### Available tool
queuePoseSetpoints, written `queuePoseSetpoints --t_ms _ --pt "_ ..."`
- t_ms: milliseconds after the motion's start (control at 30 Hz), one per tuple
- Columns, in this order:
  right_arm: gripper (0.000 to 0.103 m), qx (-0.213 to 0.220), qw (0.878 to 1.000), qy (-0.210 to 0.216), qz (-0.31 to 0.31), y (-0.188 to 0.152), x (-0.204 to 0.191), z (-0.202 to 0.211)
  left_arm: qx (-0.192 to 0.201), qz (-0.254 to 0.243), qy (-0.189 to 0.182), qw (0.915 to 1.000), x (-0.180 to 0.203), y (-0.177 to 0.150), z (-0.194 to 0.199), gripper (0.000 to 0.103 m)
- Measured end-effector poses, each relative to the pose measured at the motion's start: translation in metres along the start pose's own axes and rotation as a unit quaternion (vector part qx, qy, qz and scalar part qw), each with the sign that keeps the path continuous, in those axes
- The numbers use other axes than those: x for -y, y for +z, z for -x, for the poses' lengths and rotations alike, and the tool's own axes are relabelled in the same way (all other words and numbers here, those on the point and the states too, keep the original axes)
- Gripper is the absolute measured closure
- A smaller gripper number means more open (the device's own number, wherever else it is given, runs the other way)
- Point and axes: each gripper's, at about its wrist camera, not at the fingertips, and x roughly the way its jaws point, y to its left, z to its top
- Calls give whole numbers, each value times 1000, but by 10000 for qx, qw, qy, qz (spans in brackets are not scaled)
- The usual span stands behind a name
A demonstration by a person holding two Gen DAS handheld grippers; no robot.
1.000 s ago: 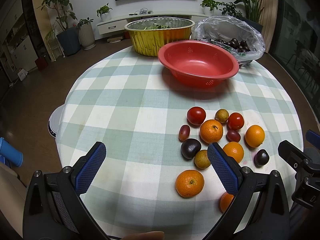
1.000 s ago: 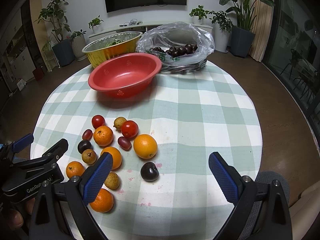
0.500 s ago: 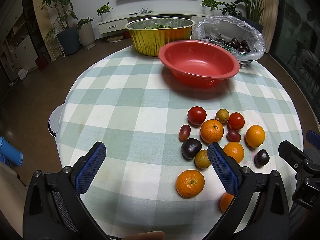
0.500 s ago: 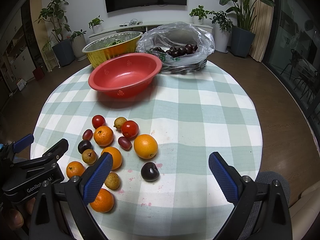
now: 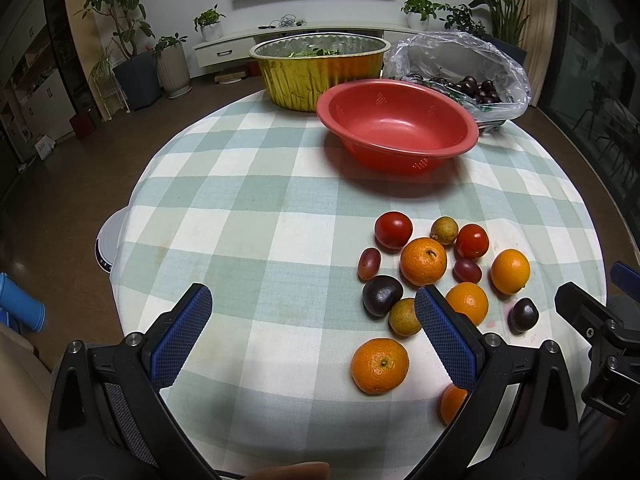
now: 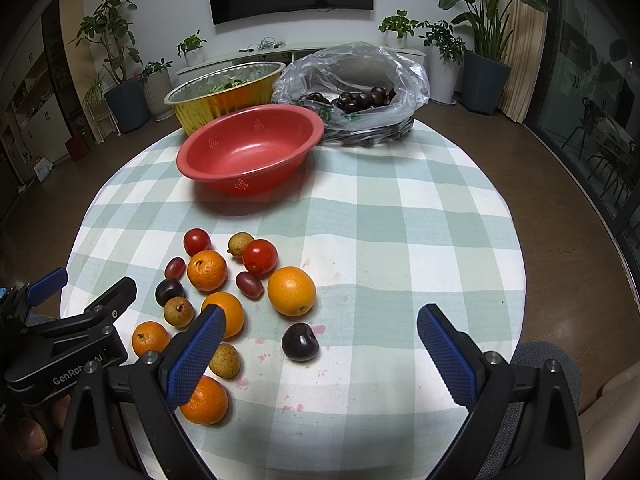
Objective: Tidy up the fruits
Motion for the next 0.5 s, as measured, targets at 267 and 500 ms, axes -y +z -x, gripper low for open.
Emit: queuePoseSetpoints --t_ms 267,500 --pt "4 -7 10000 2 3 0 0 0 -5 1 -2 10000 0 0 0 0" --pt "4 -8 10000 4 1 -1 -1 -1 -11 4 -4 10000 0 -2 -2 0"
